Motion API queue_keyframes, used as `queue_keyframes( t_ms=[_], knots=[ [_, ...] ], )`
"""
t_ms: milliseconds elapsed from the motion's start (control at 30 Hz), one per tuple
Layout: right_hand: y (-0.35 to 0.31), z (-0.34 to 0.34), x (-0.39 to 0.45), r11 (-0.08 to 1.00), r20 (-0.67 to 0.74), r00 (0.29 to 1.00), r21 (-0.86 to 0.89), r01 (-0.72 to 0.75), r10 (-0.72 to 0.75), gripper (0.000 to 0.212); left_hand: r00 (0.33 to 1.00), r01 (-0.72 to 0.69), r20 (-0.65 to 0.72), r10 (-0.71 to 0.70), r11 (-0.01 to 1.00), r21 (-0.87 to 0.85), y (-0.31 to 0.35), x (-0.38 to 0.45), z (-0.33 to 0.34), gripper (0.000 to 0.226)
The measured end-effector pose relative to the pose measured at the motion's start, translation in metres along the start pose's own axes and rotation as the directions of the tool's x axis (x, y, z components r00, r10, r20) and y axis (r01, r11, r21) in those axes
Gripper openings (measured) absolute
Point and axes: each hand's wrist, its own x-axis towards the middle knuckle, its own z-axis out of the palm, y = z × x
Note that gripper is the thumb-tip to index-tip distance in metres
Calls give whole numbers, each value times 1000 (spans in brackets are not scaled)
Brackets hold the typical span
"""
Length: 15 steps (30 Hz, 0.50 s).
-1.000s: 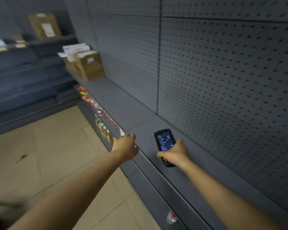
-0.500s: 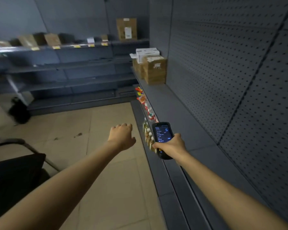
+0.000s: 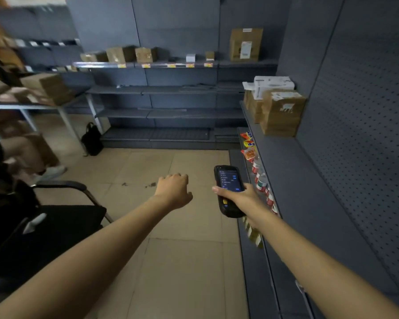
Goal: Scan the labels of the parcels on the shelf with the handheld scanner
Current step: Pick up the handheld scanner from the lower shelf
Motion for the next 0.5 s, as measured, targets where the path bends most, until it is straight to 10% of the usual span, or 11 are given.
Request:
queue_keyframes(
  t_ms=[133,300,500],
  knots=[
    [-29,24,49,976,42,999,218,-19,10,89,999,17,-44,-17,1000,-10,-36,59,-5,41],
    [-55,41,111,936,139,990,345,-69,22,113,998,-4,-58,1,999,-53,-66,125,-5,42],
    [-75,39,178,917,242,969,373,-140,49,66,1000,-27,9,29,994,-110,-77,199,6,46]
  ],
)
